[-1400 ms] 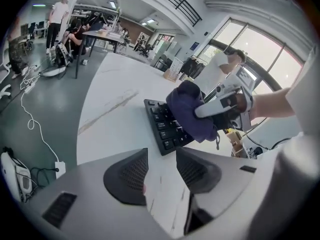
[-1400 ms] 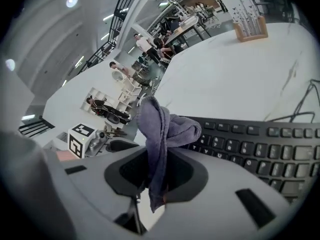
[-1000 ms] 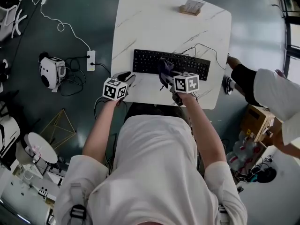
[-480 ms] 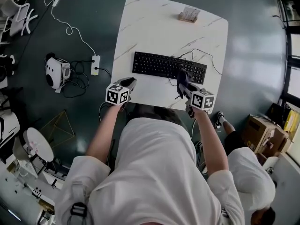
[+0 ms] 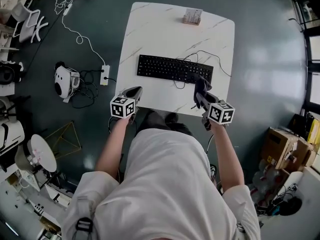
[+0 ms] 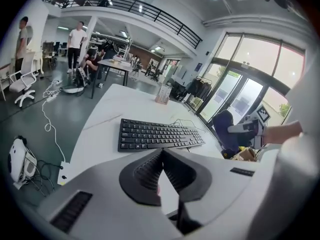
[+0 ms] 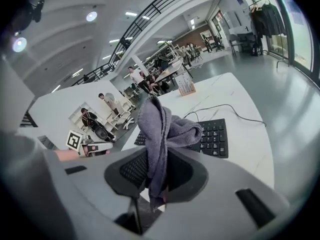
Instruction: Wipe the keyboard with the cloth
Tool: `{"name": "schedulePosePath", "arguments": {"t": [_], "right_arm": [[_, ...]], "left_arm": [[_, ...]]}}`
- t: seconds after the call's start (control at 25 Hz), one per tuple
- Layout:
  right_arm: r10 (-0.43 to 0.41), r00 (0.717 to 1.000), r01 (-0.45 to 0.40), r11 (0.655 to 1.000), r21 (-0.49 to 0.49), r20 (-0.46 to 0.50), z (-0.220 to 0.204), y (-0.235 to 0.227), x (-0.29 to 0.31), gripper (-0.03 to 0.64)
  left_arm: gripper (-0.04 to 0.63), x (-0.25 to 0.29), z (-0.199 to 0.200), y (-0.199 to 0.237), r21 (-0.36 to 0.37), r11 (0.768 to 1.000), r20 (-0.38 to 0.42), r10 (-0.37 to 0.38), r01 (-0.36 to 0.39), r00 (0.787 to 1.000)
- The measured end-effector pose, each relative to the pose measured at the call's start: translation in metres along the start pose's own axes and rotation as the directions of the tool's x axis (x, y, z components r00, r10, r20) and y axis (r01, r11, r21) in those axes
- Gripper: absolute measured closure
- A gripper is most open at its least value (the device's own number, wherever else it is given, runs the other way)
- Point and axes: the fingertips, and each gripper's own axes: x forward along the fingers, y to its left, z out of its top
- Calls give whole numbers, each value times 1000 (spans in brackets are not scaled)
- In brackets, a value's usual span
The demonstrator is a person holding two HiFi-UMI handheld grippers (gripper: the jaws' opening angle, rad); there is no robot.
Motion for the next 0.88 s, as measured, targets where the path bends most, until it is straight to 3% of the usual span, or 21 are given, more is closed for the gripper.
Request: {"name": "schedulePosePath", "arguments": {"t": [0.4,0.64,0.88], "right_arm": [[-7,993,27,986,-163,117,3,5,-78,523],[22,984,27,963,-267,177,13,13,-114,523],[20,970,58,948,-312,243,26,25,-142,523]], "left_arm": [[581,-42,-2,-52,-8,1000,85,23,-22,996],[581,-74,9,-90,32,999,158,14,-20,987],[581,-115,28,-108,70,996,230,33,-50,973]]}}
